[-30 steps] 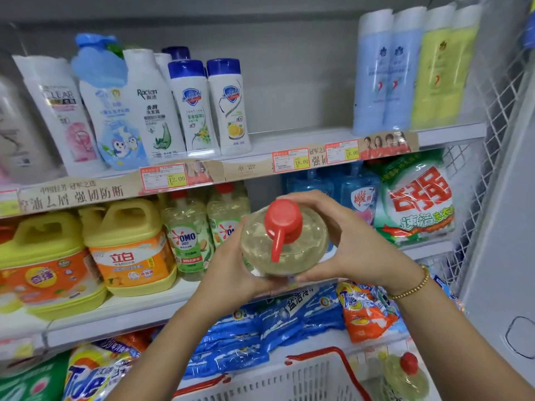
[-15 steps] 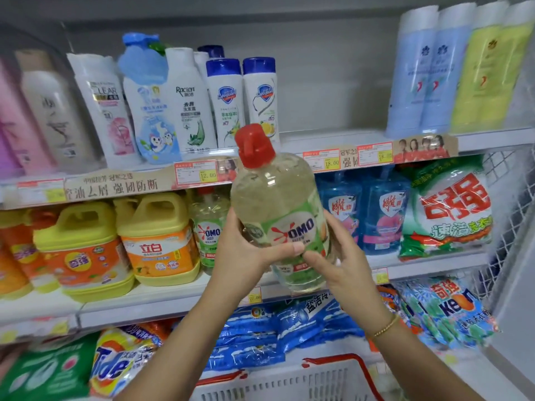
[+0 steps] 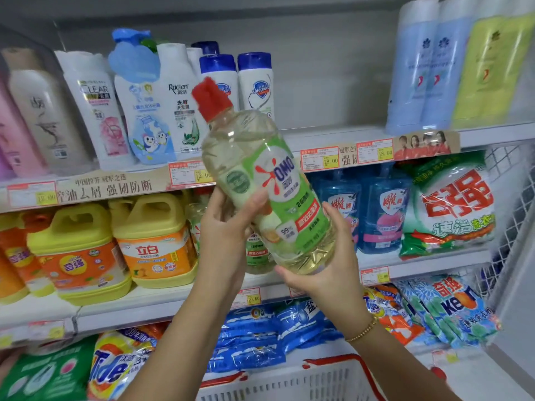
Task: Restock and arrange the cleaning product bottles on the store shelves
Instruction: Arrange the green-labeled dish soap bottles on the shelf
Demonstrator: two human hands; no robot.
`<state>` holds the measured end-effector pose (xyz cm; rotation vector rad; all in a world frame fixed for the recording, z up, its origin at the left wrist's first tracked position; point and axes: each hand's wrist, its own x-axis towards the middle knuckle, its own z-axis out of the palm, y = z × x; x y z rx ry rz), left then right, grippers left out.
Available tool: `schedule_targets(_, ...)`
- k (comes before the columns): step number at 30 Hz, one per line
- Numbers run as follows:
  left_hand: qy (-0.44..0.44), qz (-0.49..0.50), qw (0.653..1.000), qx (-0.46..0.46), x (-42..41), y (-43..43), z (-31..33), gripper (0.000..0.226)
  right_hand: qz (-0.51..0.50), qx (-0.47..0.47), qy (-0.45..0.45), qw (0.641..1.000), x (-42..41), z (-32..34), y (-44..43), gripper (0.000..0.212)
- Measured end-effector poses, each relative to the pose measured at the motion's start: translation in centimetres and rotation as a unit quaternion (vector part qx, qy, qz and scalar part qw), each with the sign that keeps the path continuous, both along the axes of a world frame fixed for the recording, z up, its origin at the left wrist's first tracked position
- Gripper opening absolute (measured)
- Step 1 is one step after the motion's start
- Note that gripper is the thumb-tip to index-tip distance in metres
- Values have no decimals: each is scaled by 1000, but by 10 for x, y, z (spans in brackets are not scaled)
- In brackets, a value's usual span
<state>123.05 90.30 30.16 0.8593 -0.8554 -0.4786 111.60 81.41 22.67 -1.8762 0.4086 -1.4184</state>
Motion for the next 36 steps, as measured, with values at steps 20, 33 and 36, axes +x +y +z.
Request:
schedule_targets(20, -89, 41, 995, 32, 15, 9, 1, 60, 186, 161, -76, 966, 20, 16, 11, 97)
schedule_targets(33, -146, -144, 977, 64, 37, 22, 16, 114, 584, 400, -74, 702, 10, -9, -7, 69)
schedule_targets(36, -173, -138, 969, 107, 29, 24, 11, 111, 618, 425, 9, 661, 12, -17, 4, 75)
